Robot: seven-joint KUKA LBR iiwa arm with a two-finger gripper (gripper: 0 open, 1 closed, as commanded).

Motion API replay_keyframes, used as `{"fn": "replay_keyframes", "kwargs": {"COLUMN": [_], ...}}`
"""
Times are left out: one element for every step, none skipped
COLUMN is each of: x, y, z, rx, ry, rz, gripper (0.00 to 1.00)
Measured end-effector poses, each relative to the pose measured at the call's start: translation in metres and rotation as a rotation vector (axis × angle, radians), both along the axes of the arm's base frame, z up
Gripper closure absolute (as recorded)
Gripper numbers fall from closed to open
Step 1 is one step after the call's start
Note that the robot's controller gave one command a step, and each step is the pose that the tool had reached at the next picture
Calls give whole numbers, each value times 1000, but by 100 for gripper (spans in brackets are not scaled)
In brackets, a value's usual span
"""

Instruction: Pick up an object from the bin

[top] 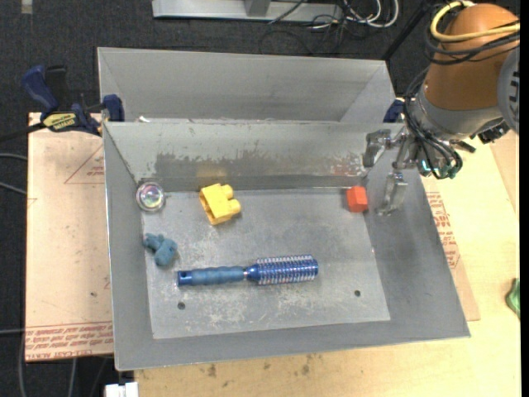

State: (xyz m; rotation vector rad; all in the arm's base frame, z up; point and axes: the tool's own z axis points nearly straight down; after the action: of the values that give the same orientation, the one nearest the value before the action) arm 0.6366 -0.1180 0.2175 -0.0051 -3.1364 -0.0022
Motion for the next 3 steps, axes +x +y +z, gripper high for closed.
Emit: {"fn": "replay_keyframes", "kwargs": {"x": [-54, -83, -85], "y": [57, 104, 157], "z": [-86, -152, -148], "rx": [4, 3, 3], "ry": [4, 1, -6], "rz": [75, 91, 90], "gripper": [0, 0, 0]}}
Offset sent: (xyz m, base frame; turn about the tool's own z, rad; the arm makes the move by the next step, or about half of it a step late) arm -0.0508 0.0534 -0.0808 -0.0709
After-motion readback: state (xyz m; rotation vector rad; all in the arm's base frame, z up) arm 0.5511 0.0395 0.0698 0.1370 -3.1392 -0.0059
